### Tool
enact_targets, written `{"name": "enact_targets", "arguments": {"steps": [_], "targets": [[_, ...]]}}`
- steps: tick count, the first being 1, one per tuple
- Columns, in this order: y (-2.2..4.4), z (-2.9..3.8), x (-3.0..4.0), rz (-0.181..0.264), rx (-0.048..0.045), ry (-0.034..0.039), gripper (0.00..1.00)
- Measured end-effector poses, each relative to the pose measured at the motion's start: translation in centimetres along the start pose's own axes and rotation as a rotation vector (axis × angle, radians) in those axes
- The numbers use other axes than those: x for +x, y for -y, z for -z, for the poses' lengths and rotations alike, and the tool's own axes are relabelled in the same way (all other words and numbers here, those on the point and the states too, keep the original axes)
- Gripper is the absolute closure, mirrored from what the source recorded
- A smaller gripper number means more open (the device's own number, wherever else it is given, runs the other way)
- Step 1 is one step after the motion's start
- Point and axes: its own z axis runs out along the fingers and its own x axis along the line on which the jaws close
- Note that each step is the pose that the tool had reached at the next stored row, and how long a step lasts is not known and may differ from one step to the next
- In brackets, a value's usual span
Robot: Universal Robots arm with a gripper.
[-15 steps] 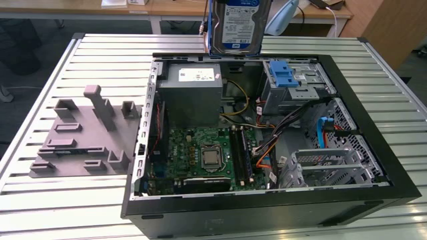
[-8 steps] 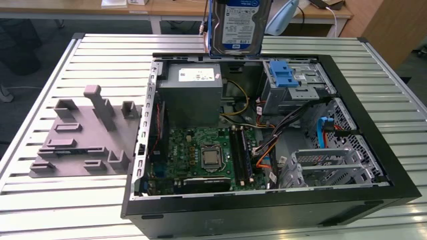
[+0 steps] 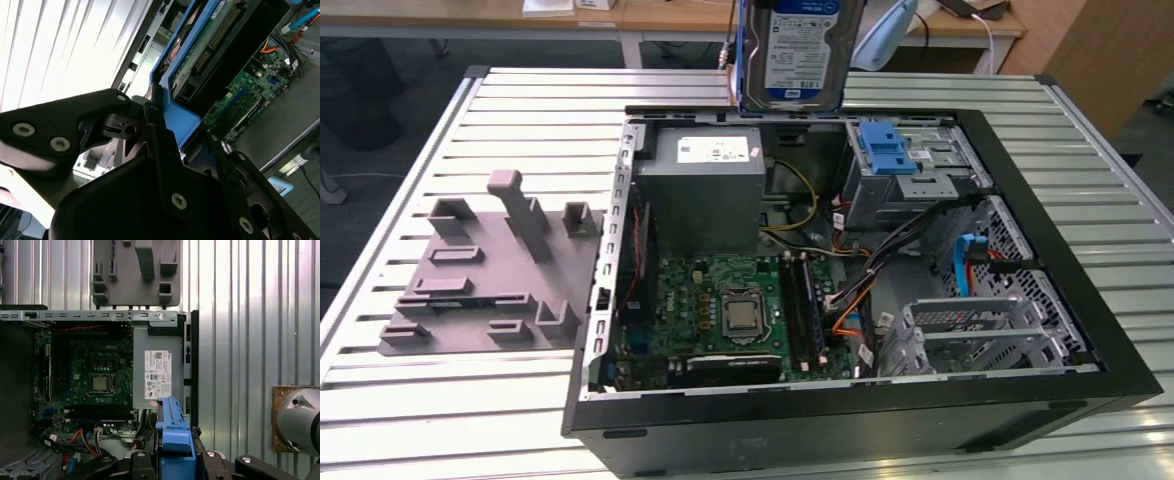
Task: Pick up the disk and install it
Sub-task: 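Pick up the disk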
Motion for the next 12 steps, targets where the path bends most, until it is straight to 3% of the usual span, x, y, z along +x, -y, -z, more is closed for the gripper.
{"name": "enact_targets", "arguments": {"steps": [12], "targets": [[0.01,-0.02,0.29,0.0,0.0,0.0,0.64]]}}
